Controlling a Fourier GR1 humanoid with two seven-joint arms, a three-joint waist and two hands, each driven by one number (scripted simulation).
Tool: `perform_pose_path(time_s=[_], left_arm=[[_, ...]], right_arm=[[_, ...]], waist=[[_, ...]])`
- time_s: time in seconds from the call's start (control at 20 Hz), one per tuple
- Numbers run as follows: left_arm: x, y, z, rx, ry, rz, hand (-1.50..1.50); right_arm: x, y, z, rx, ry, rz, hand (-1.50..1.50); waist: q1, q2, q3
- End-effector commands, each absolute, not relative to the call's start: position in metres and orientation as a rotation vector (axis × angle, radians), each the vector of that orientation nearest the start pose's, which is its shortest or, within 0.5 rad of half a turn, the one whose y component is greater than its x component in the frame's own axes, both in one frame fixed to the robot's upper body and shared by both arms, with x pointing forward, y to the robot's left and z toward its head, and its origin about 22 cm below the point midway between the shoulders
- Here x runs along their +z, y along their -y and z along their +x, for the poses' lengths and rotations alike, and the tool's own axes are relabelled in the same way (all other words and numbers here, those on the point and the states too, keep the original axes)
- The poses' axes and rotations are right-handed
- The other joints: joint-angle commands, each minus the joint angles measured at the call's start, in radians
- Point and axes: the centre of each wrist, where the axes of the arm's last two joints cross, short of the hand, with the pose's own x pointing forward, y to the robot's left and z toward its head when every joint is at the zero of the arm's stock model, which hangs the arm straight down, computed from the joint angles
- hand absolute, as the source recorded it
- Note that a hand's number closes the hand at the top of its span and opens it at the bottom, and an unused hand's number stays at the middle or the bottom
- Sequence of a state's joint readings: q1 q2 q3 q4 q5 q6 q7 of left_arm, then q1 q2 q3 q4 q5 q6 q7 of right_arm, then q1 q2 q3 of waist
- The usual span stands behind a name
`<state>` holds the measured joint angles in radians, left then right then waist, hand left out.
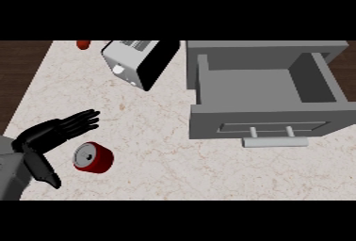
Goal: Pick up the can, place it into the drawer and close the drawer
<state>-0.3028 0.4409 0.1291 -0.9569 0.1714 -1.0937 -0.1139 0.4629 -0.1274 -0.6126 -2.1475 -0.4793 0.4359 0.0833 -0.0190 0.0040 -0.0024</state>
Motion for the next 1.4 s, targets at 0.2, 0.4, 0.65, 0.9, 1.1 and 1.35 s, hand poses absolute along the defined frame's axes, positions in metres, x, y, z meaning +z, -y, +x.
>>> perform_pose_path(time_s=[0.2,0.4,0.65,0.9,1.1,1.35], left_arm=[[-0.038,-0.379,0.289,-0.669,1.244,-0.771,-1.50],[-0.044,-0.380,0.299,-0.667,1.208,-0.737,-1.50],[-0.063,-0.369,0.295,-0.649,1.188,-0.740,-1.50],[-0.082,-0.363,0.279,-0.646,1.156,-0.760,-1.50],[-0.077,-0.351,0.299,-0.627,1.181,-0.770,-1.50],[-0.091,-0.349,0.289,-0.554,1.159,-0.806,1.50]], right_arm=[[0.097,0.373,0.083,-0.091,1.798,-0.179,-1.50],[0.101,0.384,0.084,-0.078,1.798,-0.165,-1.50],[0.100,0.378,0.080,-0.084,1.790,-0.168,-1.50],[0.105,0.383,0.074,-0.081,1.799,-0.176,-1.50],[0.109,0.390,0.079,-0.074,1.802,-0.176,-1.50],[0.100,0.382,0.072,-0.102,1.773,-0.165,-1.50]], waist=[[-0.002,0.003,-0.002],[-0.015,0.008,-0.002],[-0.011,0.005,-0.001],[-0.011,0.003,-0.001],[-0.019,0.006,-0.002],[-0.018,0.007,-0.002]])
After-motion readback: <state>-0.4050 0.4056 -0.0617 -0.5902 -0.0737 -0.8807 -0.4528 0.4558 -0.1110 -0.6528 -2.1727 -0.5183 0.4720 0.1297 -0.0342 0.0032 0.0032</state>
